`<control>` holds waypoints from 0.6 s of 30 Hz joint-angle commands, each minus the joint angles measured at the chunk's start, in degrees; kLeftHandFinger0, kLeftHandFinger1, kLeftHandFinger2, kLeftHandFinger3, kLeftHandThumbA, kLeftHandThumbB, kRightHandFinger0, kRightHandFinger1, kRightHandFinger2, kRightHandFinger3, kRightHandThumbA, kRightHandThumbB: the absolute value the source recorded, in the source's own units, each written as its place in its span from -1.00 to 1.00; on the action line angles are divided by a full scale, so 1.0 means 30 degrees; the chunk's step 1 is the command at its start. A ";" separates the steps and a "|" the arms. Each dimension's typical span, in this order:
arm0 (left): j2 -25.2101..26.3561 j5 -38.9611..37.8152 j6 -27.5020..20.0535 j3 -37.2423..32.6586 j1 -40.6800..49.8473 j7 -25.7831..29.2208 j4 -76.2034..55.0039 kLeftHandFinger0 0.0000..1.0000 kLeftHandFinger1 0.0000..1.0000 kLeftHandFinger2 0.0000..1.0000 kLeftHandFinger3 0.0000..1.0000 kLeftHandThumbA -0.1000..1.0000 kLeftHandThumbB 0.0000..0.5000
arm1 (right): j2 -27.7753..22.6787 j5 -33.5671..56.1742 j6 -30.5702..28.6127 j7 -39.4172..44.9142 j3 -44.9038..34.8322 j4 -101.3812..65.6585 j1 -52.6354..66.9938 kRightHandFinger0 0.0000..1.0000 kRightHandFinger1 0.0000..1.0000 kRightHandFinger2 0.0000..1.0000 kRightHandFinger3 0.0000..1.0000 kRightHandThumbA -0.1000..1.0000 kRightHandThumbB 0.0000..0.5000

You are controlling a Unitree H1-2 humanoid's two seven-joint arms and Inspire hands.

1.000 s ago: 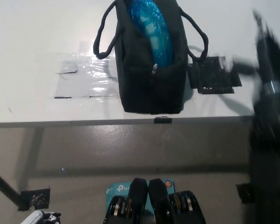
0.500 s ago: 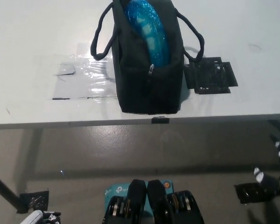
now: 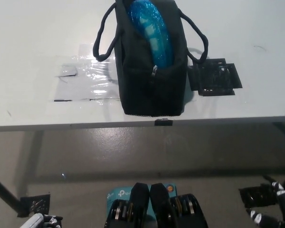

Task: The robot uses its right hand to pick up a stack of plates kept in the middle of the desk and put it inside a bag kept next to it

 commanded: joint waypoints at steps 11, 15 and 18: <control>0.0266 -0.0211 -0.0950 0.0824 0.0023 0.0093 -0.0321 0.67 0.72 0.71 0.74 -1.00 -0.29 | 0.0137 0.6516 -0.4367 -0.2292 -0.1920 0.1738 0.0354 -0.16 0.33 0.56 1.00 0.80 -0.26; 0.0248 0.0064 -0.0838 0.0802 -0.0060 0.0210 -0.0632 0.66 0.69 0.72 0.78 -1.00 -0.20 | 0.0031 0.7236 -0.3439 -0.2103 -0.1820 0.1292 0.0241 -0.14 0.28 0.53 1.00 0.85 -0.12; 0.0194 0.0064 -0.0944 0.0874 -0.0092 0.0245 -0.0622 0.62 0.65 0.71 0.79 -1.00 -0.19 | -0.0042 0.7480 -0.3412 -0.2255 -0.1711 0.1314 0.0181 -0.17 0.26 0.52 1.00 0.82 -0.16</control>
